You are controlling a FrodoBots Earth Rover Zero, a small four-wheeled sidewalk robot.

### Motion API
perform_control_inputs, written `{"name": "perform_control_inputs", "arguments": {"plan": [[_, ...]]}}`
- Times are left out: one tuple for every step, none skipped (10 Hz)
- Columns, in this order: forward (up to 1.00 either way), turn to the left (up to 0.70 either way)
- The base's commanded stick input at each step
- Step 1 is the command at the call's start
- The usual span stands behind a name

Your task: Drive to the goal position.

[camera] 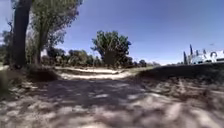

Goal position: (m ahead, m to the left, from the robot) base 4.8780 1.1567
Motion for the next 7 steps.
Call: {"name": "perform_control_inputs", "arguments": {"plan": [[0.85,0.00],[0.85,0.00],[0.85,0.00],[0.85,0.00],[0.85,0.00],[0.85,0.00],[0.85,0.21]]}}
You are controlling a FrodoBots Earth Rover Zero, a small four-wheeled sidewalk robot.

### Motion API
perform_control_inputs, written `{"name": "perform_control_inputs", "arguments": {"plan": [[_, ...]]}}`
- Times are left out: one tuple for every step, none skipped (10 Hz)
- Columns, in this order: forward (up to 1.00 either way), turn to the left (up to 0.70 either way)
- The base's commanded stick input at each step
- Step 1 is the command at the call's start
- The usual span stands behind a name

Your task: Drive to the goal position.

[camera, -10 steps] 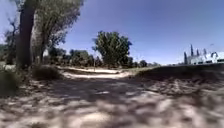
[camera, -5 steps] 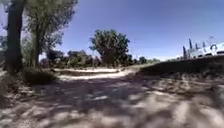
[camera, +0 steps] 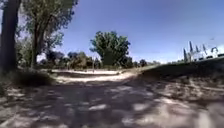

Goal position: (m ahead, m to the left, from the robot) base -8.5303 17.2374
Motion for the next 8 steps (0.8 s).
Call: {"name": "perform_control_inputs", "arguments": {"plan": [[0.85,0.34],[0.85,0.30],[0.85,0.10],[0.85,0.00],[0.85,0.00],[0.85,0.00],[0.85,0.00],[0.85,0.00]]}}
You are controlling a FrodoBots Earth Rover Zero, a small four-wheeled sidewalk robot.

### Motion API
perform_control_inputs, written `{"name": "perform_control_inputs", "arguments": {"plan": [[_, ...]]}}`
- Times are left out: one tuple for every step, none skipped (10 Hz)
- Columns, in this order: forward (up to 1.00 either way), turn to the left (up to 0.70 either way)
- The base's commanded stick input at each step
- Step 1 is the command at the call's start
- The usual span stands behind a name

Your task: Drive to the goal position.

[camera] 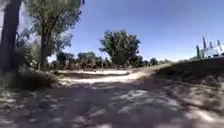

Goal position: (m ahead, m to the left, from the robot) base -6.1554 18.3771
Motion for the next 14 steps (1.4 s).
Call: {"name": "perform_control_inputs", "arguments": {"plan": [[0.85,0.00],[0.85,0.00],[0.85,0.04],[0.85,0.32],[0.85,0.23],[0.85,0.00],[0.85,0.00],[0.85,0.00],[0.85,0.00],[0.85,0.00],[0.85,0.00],[0.85,0.00],[0.85,0.00],[0.85,0.00]]}}
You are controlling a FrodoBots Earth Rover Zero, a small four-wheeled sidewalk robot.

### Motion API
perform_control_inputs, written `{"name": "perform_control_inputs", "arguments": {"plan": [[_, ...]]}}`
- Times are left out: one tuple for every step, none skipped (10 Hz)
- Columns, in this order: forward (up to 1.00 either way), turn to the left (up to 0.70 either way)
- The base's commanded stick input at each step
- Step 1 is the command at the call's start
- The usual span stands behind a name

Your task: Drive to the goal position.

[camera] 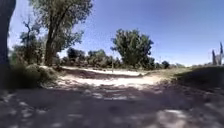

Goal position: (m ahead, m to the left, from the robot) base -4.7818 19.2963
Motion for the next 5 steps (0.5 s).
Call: {"name": "perform_control_inputs", "arguments": {"plan": [[0.85,0.00],[0.85,0.00],[0.85,0.00],[0.85,0.00],[0.85,0.00]]}}
